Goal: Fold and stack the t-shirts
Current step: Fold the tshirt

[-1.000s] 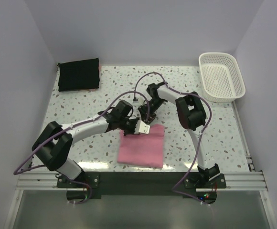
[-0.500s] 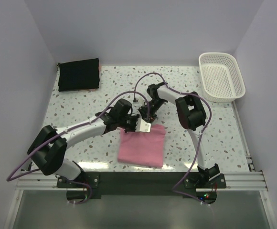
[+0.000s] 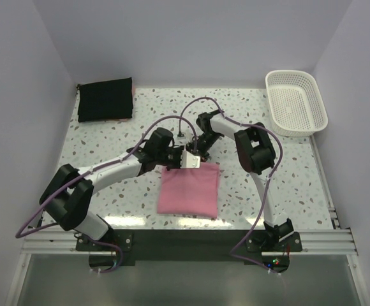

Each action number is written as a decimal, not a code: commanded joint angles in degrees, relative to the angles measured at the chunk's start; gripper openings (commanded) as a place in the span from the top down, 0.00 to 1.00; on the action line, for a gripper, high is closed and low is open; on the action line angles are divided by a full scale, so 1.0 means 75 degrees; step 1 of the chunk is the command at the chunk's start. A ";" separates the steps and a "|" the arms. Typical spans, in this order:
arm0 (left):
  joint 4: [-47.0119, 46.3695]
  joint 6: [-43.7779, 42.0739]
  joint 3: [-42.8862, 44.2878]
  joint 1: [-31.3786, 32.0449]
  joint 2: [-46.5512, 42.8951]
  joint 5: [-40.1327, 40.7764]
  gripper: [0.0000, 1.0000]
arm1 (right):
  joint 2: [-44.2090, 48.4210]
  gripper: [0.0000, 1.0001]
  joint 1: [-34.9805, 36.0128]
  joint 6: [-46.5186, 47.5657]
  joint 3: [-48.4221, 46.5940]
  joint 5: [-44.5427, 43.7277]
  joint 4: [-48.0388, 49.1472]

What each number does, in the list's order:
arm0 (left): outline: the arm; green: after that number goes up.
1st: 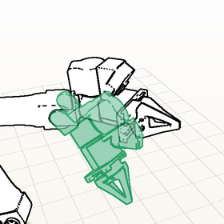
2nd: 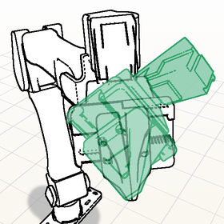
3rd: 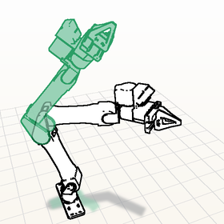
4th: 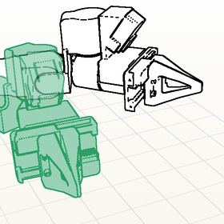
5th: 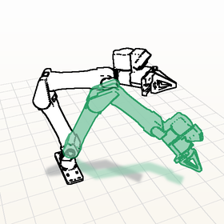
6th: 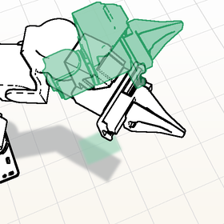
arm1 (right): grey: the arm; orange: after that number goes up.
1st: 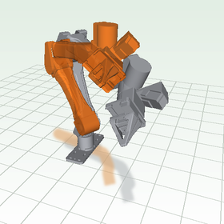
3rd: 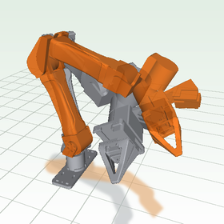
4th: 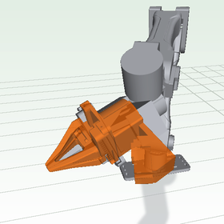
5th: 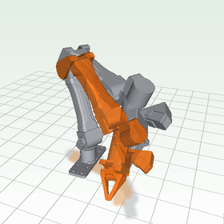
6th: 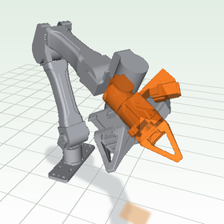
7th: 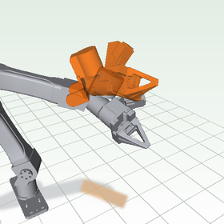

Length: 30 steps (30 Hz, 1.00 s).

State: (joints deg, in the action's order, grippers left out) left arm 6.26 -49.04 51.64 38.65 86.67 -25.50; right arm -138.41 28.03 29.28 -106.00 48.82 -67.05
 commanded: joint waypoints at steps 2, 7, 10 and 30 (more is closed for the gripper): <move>-0.0729 -0.0153 0.0006 -0.0033 0.0243 -0.0151 0.87 | -0.0237 0.85 0.0036 0.0315 -0.0047 -0.0567 0.0045; -0.0729 0.0010 0.0029 -0.0056 0.0151 -0.0093 0.62 | 0.0032 0.76 -0.0023 0.0350 -0.0246 -0.0860 -0.0107; -0.0217 0.0314 0.0111 -0.0219 -0.0223 -0.0396 0.61 | 0.0266 0.68 -0.0035 0.0619 -0.0549 -0.1268 -0.0458; 0.3430 0.3245 0.2032 -0.2283 0.0992 -0.2659 0.43 | 0.1884 0.30 -0.1101 0.1733 -0.0670 -0.1845 -0.2253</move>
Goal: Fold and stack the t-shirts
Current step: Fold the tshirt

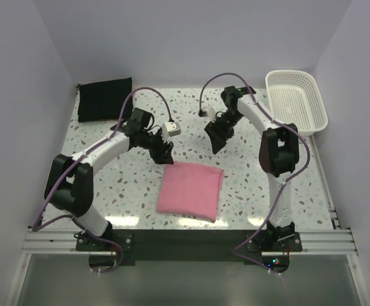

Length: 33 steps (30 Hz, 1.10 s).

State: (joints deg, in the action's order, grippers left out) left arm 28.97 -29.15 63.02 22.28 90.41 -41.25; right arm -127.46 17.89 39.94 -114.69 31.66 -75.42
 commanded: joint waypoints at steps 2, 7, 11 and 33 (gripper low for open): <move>0.0426 0.0733 0.0724 -0.0217 0.0915 -0.0500 0.41 | 0.0506 0.32 0.0263 0.0206 0.0970 0.0431 -0.0775; 0.0426 0.0652 0.1076 -0.0252 0.1479 -0.0160 0.40 | 0.0588 0.33 0.0275 0.0123 0.1978 0.0267 -0.0047; 0.0719 0.0394 0.1440 -0.0252 0.2065 0.0039 0.40 | 0.0646 0.35 0.0322 0.0100 0.2460 0.0255 0.0258; 0.0708 0.0194 0.1195 -0.0252 0.2325 0.0040 0.60 | 0.1046 0.60 0.0415 -0.0017 0.2368 0.0102 0.0341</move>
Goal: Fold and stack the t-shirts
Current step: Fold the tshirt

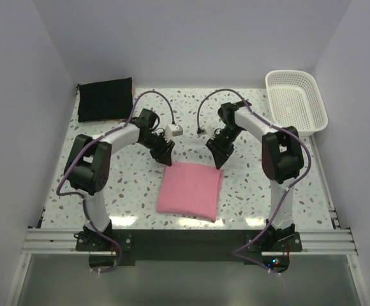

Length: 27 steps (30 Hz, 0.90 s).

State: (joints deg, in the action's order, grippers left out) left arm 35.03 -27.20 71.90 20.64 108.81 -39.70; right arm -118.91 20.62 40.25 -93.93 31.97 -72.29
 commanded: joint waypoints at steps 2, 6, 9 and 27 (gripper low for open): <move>-0.0228 0.0029 -0.0164 -0.0034 -0.0200 -0.0225 0.62 | -0.0164 0.72 0.0086 -0.0058 -0.0495 0.0156 -0.0169; -0.0311 0.0064 -0.0247 -0.0034 -0.0305 -0.0296 0.67 | -0.0258 0.91 0.0180 0.0105 -0.0554 0.0168 -0.0287; -0.0416 0.0064 -0.0270 -0.0034 -0.0399 -0.0308 0.76 | -0.0247 1.00 0.0180 0.0164 -0.0671 0.0086 -0.0474; -0.0194 -0.0275 -0.0012 -0.0034 -0.0247 -0.0531 0.88 | -0.0597 0.46 0.0180 -0.0023 -0.0859 -0.0430 -0.0146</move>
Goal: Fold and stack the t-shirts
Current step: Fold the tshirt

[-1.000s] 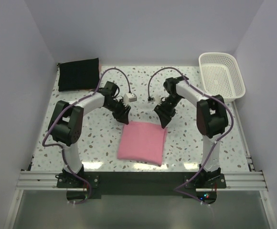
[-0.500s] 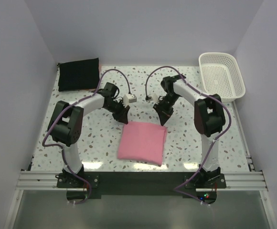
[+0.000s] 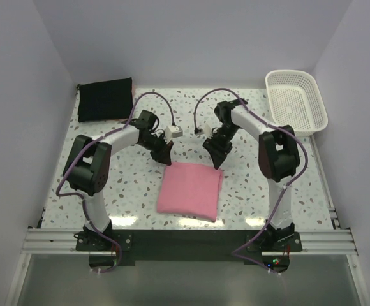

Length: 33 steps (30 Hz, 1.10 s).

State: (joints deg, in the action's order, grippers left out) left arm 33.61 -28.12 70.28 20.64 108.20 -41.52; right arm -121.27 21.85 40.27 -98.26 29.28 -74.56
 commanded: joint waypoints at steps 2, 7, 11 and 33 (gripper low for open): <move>0.0019 -0.0188 0.0238 -0.0034 -0.0154 -0.0265 0.88 | -0.0377 0.46 0.0029 -0.0037 -0.0259 0.0010 0.0203; 0.0055 -0.0200 0.0320 -0.0069 -0.0036 -0.0242 0.88 | -0.0494 0.50 0.0064 0.0079 0.0057 -0.0060 0.0344; 0.0043 -0.0177 0.0309 -0.0081 -0.0036 -0.0219 0.89 | -0.0331 0.69 0.0075 0.0173 0.0164 -0.0142 0.0368; 0.0102 -0.0153 0.0438 -0.0210 -0.0400 -0.0090 1.00 | 0.0748 1.00 -0.0228 0.0632 0.0831 -0.1125 -0.0220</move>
State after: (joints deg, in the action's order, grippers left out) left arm 34.15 -28.25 71.37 19.77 107.50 -42.04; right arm -117.08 21.82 44.21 -94.11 26.04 -75.61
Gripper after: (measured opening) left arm 0.089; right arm 0.023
